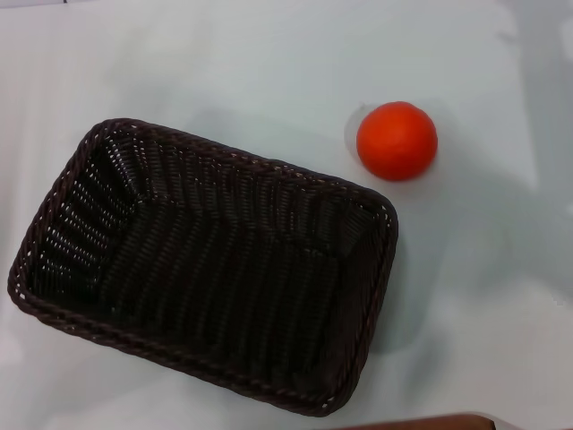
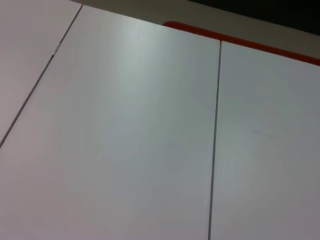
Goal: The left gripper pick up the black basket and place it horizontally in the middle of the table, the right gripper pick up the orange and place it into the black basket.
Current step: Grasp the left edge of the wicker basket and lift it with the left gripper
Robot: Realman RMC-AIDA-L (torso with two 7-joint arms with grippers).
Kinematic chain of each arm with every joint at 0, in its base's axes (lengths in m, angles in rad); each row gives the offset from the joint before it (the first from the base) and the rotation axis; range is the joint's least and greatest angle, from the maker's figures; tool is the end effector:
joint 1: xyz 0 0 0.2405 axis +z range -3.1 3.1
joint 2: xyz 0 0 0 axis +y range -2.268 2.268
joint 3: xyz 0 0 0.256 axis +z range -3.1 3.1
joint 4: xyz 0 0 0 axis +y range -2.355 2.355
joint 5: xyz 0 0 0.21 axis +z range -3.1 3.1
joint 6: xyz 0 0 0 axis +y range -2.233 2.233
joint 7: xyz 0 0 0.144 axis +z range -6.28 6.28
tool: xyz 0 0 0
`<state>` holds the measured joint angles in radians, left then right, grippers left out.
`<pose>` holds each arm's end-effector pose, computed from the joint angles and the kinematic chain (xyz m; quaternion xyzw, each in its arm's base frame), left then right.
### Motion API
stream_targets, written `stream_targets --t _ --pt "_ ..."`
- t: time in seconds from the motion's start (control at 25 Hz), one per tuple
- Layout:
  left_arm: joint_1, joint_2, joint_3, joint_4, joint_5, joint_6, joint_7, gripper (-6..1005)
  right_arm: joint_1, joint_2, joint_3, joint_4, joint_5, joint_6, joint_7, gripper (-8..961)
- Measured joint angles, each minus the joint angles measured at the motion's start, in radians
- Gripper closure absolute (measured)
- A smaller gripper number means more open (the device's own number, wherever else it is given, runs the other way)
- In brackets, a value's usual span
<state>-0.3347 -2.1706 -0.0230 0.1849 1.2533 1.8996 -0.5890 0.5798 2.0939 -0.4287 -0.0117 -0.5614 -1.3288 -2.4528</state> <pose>-0.3167 0.2454 0.0715 -0.5295 -0.1044 -0.5498 0.6375 0.3302 0.3574 0.0598 -0.3482 -0.4521 -0.6201 0.5384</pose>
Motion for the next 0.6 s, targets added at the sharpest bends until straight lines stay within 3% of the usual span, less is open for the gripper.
stream_targets --t 0.44,0.6 --pt "-0.004 0.0 0.0 -0.006 0.0 0.001 -0.003 440 0.0 0.002 0.003 0.001 0.0 0.0 0.011 273" --pt "0.002 0.001 0.01 -0.001 0.007 0.002 -0.111 433 0.001 0.002 0.002 0.001 0.0 0.0 0.013 276"
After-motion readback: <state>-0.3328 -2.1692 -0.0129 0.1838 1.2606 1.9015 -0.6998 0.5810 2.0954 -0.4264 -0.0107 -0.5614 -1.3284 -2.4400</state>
